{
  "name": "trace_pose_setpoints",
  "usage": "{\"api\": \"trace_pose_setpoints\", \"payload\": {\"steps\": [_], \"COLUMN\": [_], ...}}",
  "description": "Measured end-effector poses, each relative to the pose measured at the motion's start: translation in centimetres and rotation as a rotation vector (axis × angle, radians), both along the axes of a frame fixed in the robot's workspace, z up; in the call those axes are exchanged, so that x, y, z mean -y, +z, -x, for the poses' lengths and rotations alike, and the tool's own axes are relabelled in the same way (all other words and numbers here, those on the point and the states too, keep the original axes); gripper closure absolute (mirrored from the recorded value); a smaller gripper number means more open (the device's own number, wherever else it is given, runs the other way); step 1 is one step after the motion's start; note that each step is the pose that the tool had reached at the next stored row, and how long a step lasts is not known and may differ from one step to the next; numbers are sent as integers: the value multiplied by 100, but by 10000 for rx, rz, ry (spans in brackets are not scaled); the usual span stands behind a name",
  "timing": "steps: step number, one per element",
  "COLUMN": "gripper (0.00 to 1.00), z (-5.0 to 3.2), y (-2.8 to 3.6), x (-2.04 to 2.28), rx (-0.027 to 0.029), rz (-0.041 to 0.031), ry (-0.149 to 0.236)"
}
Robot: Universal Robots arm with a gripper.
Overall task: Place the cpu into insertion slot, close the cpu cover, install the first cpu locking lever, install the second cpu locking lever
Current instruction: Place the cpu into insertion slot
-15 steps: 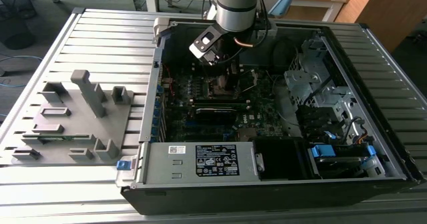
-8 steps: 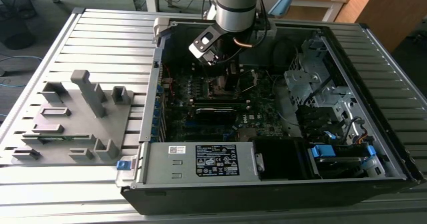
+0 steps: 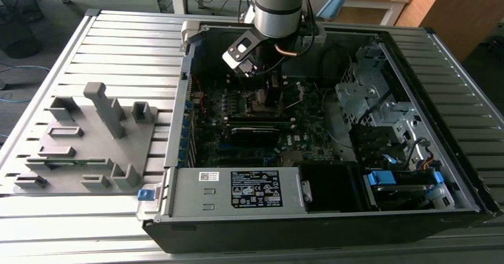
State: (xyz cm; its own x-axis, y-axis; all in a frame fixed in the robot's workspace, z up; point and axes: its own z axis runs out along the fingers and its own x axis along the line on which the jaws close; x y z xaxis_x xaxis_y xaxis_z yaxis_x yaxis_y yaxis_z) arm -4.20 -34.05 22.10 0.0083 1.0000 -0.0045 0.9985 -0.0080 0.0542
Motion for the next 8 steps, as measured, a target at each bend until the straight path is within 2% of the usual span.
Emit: {"api": "trace_pose_setpoints", "payload": {"steps": [1,2,6,8], "gripper": [46,46,46,46], "z": [54,83,83,83], "y": [-40,-46,-45,-22], "x": [0,0,0,0], "rx": [1,1,1,1], "rz": [-2,-2,-2,-2], "ry": [-1,-1,-1,-1]}}
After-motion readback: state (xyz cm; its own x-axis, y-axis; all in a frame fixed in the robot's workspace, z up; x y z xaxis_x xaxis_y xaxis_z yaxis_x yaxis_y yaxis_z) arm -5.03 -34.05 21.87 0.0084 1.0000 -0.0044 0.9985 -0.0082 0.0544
